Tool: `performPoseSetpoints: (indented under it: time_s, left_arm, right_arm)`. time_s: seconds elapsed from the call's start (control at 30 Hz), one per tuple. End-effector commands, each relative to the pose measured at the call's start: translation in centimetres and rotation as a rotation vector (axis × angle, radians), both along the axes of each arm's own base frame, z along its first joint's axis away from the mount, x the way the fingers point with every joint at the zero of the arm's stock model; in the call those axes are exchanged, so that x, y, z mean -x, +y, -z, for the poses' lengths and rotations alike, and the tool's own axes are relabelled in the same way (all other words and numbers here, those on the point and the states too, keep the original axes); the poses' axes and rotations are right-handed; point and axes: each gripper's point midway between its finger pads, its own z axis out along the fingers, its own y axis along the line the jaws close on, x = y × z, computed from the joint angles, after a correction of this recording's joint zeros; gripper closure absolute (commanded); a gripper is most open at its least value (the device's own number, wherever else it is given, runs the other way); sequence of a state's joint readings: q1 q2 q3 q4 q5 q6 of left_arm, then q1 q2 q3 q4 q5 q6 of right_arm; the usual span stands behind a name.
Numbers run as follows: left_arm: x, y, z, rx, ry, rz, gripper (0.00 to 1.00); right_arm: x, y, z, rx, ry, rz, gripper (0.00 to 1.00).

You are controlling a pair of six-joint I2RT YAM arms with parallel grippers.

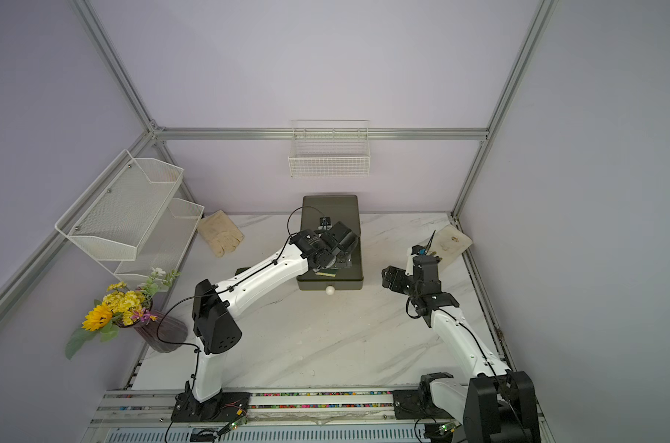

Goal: Take the sponge out of the drawer
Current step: Pick up the sponge from the drawer.

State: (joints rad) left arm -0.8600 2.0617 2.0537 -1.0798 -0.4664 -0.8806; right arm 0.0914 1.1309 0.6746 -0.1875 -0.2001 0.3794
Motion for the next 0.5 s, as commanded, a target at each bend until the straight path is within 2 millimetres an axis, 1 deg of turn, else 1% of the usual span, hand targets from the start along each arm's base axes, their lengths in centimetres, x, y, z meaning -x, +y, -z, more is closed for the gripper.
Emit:
performPoseSetpoints:
  time_s: [0.0,0.3,0.47]
  left_arm:
    - [-0.3,0.1,-0.7,-0.002,-0.02,-0.028,0.09]
    - [-0.5,0.4,0.4,-0.032,-0.01,-0.04,0.17]
    - [-0.7,0.5,0.7,-0.036,-0.004,-0.045,0.27]
  right_arm:
    - [0.1,-0.1,0.5,0.005,0.005,-0.004,0.15]
    - [0.1,0.0,0.6,0.003,0.008,-0.007,0.15]
    - [0.1,-0.1,0.7,0.004,0.01,-0.006,0.15]
